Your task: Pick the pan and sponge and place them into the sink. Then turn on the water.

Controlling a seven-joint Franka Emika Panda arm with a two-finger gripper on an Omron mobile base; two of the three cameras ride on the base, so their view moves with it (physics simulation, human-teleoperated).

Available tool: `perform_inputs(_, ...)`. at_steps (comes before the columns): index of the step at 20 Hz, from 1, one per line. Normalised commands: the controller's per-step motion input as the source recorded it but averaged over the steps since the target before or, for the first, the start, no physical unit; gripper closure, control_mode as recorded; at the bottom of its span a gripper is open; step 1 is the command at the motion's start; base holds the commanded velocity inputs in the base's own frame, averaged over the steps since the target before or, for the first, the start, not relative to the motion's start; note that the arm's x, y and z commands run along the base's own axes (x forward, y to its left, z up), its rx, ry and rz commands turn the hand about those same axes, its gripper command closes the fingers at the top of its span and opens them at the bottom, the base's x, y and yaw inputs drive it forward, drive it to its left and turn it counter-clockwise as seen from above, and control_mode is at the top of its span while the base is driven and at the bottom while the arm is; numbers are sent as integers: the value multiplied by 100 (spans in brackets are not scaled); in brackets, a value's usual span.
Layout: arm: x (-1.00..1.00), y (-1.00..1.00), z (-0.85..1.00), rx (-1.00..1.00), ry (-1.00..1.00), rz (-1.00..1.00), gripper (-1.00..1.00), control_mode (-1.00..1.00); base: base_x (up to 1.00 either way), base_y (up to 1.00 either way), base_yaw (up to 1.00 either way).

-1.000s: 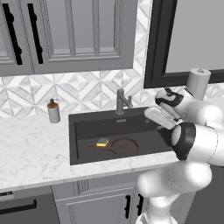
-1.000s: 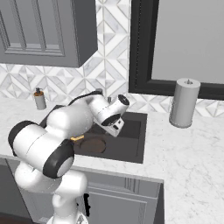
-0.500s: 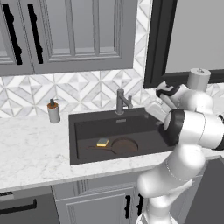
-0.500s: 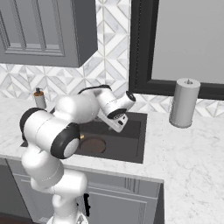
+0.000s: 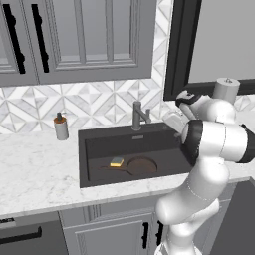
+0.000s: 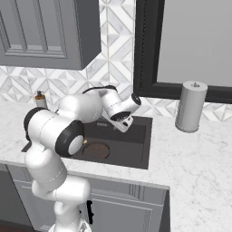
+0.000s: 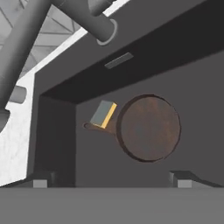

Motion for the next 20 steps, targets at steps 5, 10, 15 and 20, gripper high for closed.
perform_inputs(5, 25, 0, 0, 3, -15, -5, -100, -100, 0, 0, 0)
perform_inputs(10, 29, 0, 0, 5, -16, -2, -100, -100, 0, 0, 0)
perform_inputs(15, 26, 0, 0, 3, -6, -1, -100, -100, 0, 0, 0)
perform_inputs(20, 44, 0, 0, 0, 3, 0, -100, -100, 0, 0, 0)
